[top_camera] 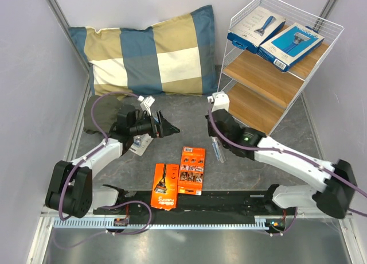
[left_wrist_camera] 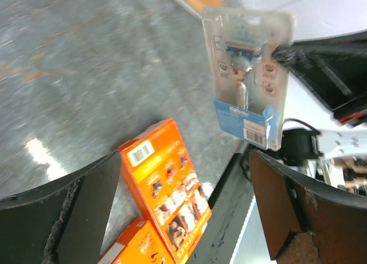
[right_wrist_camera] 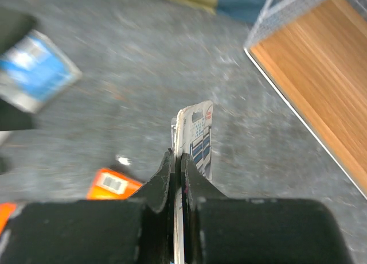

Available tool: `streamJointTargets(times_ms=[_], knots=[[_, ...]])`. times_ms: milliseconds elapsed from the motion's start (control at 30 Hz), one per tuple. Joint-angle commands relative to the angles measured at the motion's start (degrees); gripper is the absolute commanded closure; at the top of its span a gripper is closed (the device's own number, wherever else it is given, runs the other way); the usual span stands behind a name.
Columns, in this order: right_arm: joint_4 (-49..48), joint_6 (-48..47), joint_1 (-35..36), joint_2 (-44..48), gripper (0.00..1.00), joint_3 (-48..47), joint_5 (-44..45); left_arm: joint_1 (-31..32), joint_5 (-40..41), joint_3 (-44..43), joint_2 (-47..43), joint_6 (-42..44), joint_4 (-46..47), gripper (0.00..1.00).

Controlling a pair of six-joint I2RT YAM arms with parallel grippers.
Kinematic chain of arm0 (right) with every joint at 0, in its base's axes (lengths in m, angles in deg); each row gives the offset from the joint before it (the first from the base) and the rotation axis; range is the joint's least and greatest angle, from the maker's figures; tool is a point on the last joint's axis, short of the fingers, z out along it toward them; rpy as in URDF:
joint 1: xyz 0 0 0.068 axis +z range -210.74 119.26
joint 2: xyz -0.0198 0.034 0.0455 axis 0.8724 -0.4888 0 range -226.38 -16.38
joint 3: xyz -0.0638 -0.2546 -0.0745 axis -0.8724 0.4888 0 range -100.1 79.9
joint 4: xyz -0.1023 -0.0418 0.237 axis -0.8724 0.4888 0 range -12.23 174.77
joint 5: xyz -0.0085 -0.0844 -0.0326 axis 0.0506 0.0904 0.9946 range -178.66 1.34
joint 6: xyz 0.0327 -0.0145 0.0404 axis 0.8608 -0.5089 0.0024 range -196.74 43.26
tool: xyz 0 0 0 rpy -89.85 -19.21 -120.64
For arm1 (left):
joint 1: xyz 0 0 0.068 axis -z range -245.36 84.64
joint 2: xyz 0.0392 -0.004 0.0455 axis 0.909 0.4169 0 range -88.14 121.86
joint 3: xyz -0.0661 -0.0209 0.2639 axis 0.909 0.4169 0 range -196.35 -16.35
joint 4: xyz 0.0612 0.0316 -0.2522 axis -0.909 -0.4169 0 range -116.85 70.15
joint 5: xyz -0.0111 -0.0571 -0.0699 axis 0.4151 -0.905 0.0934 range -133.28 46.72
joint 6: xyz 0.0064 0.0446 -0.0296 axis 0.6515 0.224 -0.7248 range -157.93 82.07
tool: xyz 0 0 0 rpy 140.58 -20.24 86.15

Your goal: Place and organize the shaving razors onto the shelf

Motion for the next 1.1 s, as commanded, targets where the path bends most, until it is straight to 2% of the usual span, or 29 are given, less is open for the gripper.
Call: streamJointTargets(times_ms=[0, 133, 333, 433, 533, 567, 800, 900, 1067], knots=[[-4.81, 0.60, -0.06, 9.96, 1.00, 2.57, -6.48, -0.26, -7.55, 3.30, -3.68, -5.66, 14.27, 0.01], [-8.84, 2.88, -0.33, 15.60, 1.00, 4.95, -10.78, -0.08, -9.85, 6.56, -5.97, -9.90, 25.69, 0.03], [-20.24, 7.63, -0.59, 20.70, 1.00, 10.13, -22.37, 2.03, -11.07, 7.97, -6.59, -10.69, 30.28, 0.03], [-25.27, 9.83, -0.77, 21.76, 1.00, 11.89, -26.34, 2.99, -12.83, 9.29, -4.39, -13.41, 37.91, 0.03], [-31.50, 12.29, -0.86, 22.99, 1.00, 14.26, -31.00, 3.17, -14.33, 11.13, -0.98, -17.19, 47.49, 0.02], [-33.36, 12.99, -0.94, 23.43, 1.00, 15.49, -33.19, 3.17, -15.20, 12.01, 0.00, -19.72, 54.21, 0.01], [-43.81, 19.40, -1.38, 23.17, 1.00, 18.40, -39.80, 4.05, -18.37, 14.04, 10.02, -33.80, 83.06, 0.04], [-45.85, 20.55, -1.56, 22.73, 1.00, 19.11, -40.68, 6.15, -19.51, 12.81, 11.08, -33.72, 83.02, 0.11], [-45.94, 20.91, -1.74, 21.50, 1.00, 19.02, -41.73, 8.97, -19.17, 12.63, 6.26, -31.79, 83.02, 0.17]])
